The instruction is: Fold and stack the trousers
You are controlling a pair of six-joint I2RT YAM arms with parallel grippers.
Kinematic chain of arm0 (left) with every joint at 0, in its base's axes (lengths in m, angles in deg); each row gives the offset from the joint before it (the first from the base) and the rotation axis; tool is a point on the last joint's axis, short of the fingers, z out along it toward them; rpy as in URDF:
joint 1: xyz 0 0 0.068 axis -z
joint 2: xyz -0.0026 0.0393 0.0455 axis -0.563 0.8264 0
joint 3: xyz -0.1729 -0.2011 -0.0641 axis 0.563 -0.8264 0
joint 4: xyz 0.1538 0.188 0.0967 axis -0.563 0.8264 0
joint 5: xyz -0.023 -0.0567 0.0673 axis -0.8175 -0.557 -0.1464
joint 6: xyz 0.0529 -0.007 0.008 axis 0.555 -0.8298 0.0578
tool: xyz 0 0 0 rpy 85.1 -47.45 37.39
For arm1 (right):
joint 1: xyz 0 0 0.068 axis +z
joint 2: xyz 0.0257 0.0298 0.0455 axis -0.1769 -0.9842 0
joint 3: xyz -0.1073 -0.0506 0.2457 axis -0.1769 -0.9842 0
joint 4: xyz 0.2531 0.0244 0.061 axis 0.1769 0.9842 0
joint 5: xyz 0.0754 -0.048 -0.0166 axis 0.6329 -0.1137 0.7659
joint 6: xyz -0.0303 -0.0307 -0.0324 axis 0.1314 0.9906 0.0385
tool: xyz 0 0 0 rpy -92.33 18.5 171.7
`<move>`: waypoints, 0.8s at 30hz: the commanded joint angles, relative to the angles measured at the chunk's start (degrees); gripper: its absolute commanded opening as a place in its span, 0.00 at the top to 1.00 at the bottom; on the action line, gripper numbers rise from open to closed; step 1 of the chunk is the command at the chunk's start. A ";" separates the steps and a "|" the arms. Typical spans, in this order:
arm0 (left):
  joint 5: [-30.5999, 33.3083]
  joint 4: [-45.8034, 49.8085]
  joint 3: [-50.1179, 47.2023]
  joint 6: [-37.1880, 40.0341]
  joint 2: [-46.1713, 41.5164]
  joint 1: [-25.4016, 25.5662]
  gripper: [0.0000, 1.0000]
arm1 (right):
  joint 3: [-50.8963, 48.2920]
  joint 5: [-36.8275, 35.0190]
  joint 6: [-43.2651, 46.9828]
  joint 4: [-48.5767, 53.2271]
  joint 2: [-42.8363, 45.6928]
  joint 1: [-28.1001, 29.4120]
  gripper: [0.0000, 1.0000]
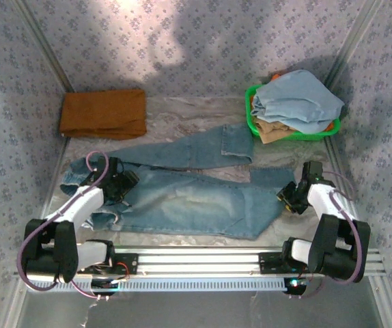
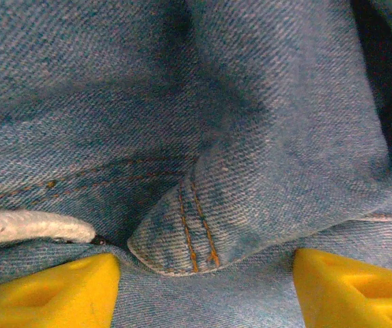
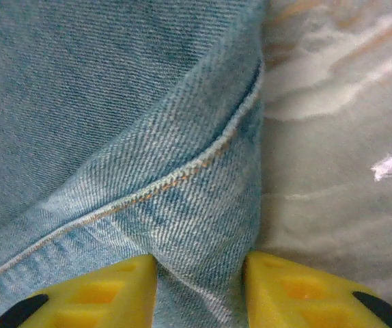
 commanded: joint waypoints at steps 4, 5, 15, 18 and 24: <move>-0.87 1.17 0.18 2.44 -4.53 -1.09 0.30 | 0.01 4.41 1.55 -3.98 -1.50 -0.18 1.00; -0.92 1.79 0.46 2.79 -4.84 -1.05 0.30 | 0.22 3.96 1.47 -3.22 -0.29 0.03 1.00; -1.94 5.36 2.15 5.27 -6.55 -1.10 0.31 | 12.04 -17.36 -9.38 15.17 13.69 28.49 1.00; -2.58 5.10 2.19 5.41 -6.30 -1.09 0.31 | 17.64 -22.69 -14.22 14.91 6.66 41.97 1.00; -3.82 5.64 3.49 6.05 -6.10 -1.07 0.31 | 33.26 -23.86 -17.26 8.56 -16.50 56.27 1.00</move>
